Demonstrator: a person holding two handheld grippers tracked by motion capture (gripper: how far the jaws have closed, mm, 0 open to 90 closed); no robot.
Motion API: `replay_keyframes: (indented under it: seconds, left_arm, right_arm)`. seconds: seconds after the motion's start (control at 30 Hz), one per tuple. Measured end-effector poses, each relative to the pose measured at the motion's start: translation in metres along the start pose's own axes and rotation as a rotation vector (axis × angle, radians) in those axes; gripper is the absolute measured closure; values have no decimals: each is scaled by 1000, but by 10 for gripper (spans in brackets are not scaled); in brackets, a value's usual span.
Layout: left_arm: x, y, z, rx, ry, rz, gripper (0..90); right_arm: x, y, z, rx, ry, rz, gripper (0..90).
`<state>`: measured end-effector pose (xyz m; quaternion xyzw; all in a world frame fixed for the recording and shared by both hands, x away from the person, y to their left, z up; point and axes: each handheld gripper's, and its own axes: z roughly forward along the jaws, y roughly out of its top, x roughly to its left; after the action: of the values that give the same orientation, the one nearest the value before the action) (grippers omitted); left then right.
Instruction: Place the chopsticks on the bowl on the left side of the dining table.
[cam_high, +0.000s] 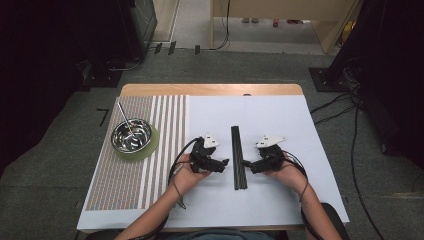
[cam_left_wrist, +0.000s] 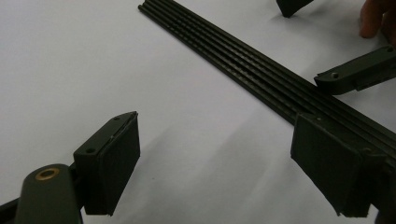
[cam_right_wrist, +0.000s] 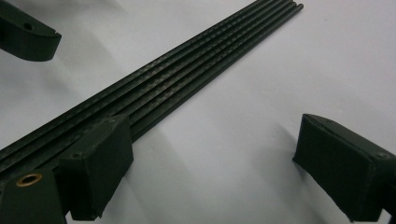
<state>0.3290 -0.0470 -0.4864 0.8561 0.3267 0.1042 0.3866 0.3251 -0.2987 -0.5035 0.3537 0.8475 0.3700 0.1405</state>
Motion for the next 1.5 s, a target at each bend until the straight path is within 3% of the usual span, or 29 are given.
replay_keyframes:
  seconds: [0.33, 1.5]
  left_arm:
    - [-8, -2, 3, -18, -32, 1, 161]
    - [-29, -4, 16, -24, -14, 15, 179]
  right_arm:
    - [0, 0, 0, 0, 0, 0, 109]
    - [0, 0, 0, 1, 1, -1, 109]
